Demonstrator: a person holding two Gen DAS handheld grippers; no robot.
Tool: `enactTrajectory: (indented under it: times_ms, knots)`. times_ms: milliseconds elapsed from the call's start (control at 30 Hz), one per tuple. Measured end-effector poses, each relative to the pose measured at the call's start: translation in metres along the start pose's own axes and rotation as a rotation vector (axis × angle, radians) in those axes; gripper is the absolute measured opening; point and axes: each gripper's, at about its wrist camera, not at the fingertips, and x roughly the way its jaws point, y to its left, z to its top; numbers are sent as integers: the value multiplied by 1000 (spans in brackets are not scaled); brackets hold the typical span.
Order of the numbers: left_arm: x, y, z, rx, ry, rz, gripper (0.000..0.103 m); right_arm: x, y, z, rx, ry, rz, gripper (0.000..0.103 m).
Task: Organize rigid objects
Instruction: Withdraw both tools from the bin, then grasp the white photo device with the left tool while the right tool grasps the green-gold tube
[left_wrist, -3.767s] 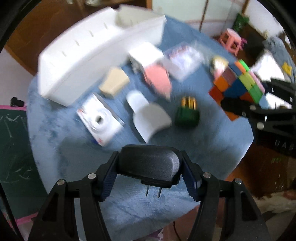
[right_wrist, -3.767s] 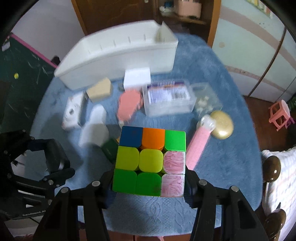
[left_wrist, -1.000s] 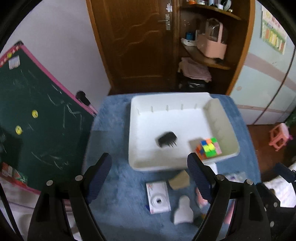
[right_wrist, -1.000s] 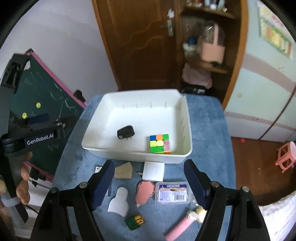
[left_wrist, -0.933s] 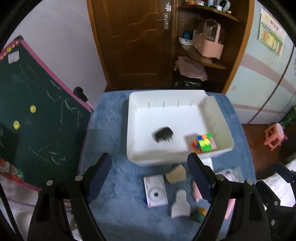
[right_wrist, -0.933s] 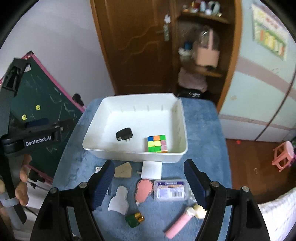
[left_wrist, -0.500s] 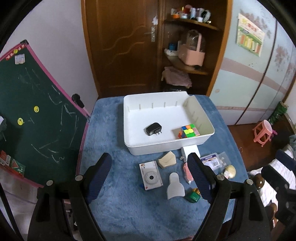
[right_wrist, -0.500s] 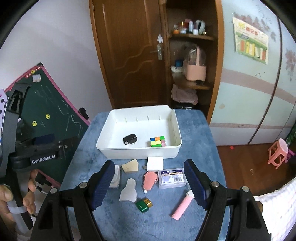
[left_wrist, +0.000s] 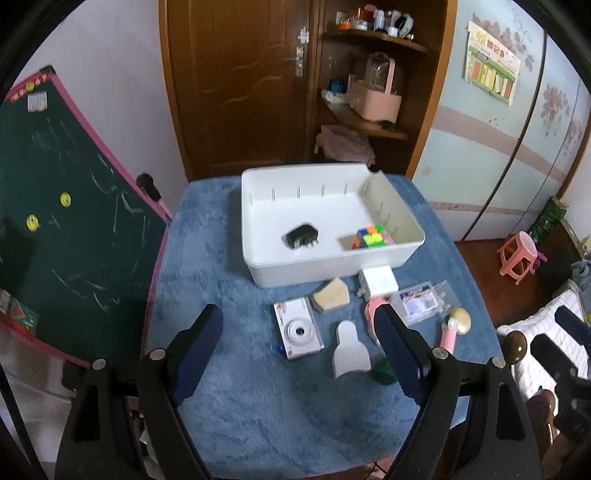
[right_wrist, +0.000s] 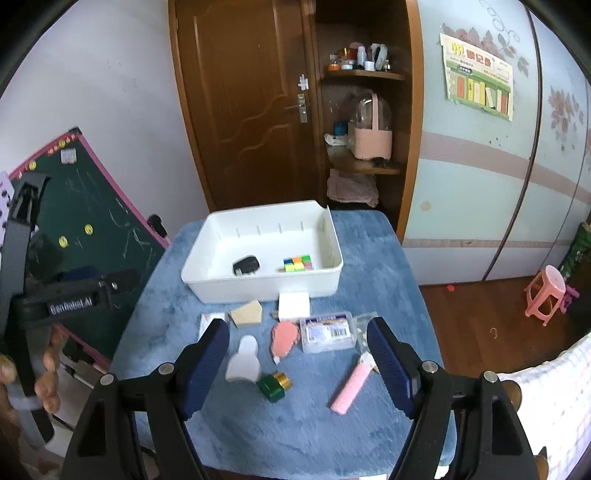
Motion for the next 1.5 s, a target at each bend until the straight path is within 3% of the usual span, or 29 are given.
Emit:
enactTrajectory:
  times_ms: [367, 667, 767, 867, 1033, 1167, 1300, 1500]
  knots:
    - [68, 3, -33, -41, 162, -20, 86, 53, 12, -67, 0, 126, 18, 78]
    - [138, 11, -42, -116, 279, 17, 86, 116, 35, -107, -148, 187, 76, 78]
    - [160, 17, -39, -161, 304, 31, 86, 137, 41, -111, -231, 191, 69, 77]
    - [177, 23, -38, -215, 326, 40, 86, 158, 43, -114, -295, 211, 79, 69]
    - [198, 26, -38, -297, 376, 20, 86, 185, 45, -116, -371, 234, 87, 69]
    - [207, 17, -37, -289, 397, 13, 86, 199, 43, -114, -392, 262, 115, 68]
    - [217, 12, -40, -285, 419, 21, 86, 209, 45, -113, -414, 299, 156, 54]
    - [225, 12, -44, -295, 424, 68, 86, 217, 45, -112, -427, 311, 198, 50]
